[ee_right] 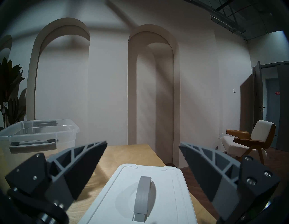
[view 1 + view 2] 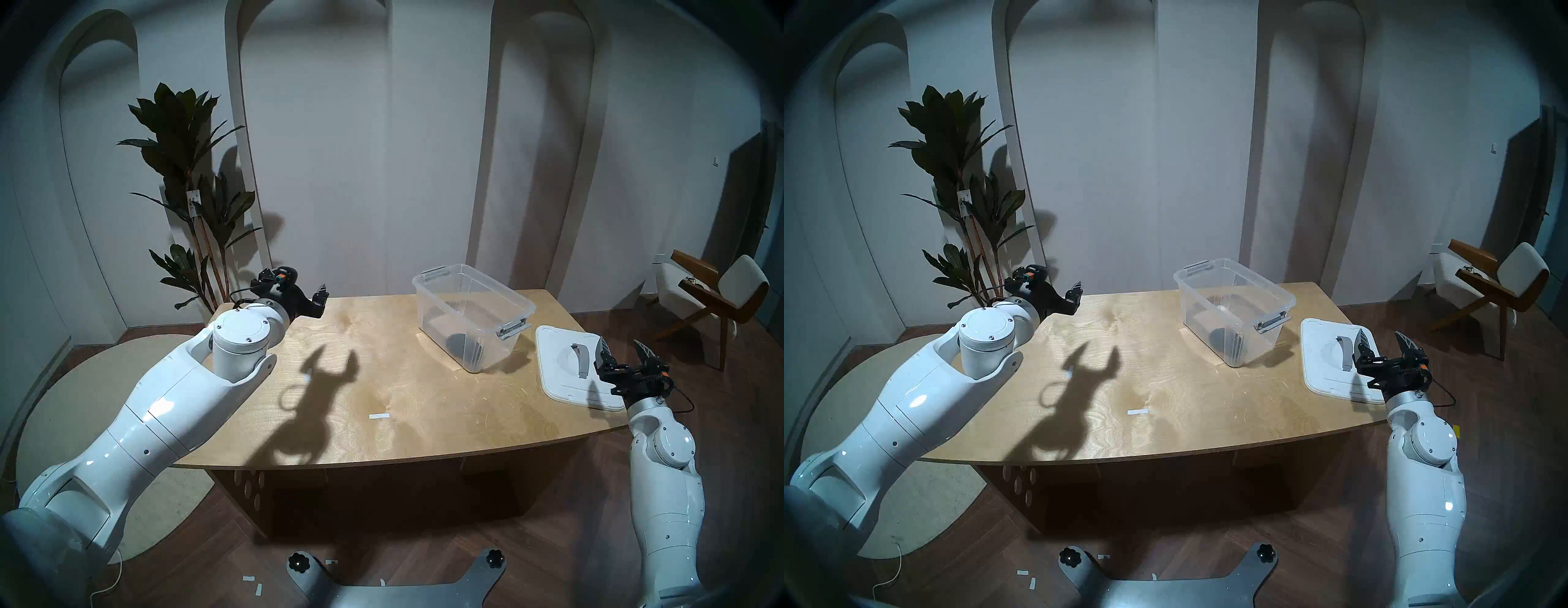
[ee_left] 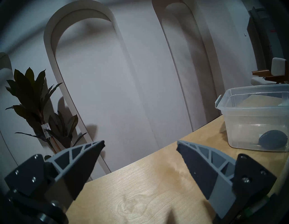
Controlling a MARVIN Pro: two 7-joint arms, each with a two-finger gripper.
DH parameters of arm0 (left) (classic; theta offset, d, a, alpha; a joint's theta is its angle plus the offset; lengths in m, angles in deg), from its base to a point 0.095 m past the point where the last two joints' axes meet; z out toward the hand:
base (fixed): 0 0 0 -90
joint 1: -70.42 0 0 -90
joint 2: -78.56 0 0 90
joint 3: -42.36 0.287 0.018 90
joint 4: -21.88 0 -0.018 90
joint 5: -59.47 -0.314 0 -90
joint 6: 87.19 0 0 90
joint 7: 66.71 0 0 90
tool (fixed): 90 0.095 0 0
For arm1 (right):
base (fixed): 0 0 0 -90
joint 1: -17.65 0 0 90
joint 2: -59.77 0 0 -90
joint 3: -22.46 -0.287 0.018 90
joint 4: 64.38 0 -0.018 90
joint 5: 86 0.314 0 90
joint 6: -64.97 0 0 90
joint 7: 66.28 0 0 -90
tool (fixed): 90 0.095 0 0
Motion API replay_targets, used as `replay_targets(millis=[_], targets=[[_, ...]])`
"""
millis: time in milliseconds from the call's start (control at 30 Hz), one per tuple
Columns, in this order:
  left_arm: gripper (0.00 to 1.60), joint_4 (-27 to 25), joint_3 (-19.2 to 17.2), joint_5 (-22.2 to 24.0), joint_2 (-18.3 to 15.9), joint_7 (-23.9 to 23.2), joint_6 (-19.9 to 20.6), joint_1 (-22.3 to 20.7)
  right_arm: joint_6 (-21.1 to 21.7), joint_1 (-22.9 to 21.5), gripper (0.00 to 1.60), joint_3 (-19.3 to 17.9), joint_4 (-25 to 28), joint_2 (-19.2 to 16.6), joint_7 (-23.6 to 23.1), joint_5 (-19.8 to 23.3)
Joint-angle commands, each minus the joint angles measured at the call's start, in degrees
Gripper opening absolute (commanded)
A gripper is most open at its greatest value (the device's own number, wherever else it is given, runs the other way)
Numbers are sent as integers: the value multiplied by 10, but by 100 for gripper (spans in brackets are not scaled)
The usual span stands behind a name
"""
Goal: Open a storage container and put mouse inside
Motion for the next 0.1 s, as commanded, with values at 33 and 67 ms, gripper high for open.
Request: replay_targets(millis=[33, 67], targets=[[160, -10, -6, -1, 0, 0, -6, -10, -3, -1, 160, 1, 14, 1, 1, -1], [160, -10, -6, -1, 0, 0, -6, -10, -3, -1, 160, 1, 14, 0, 1, -1]])
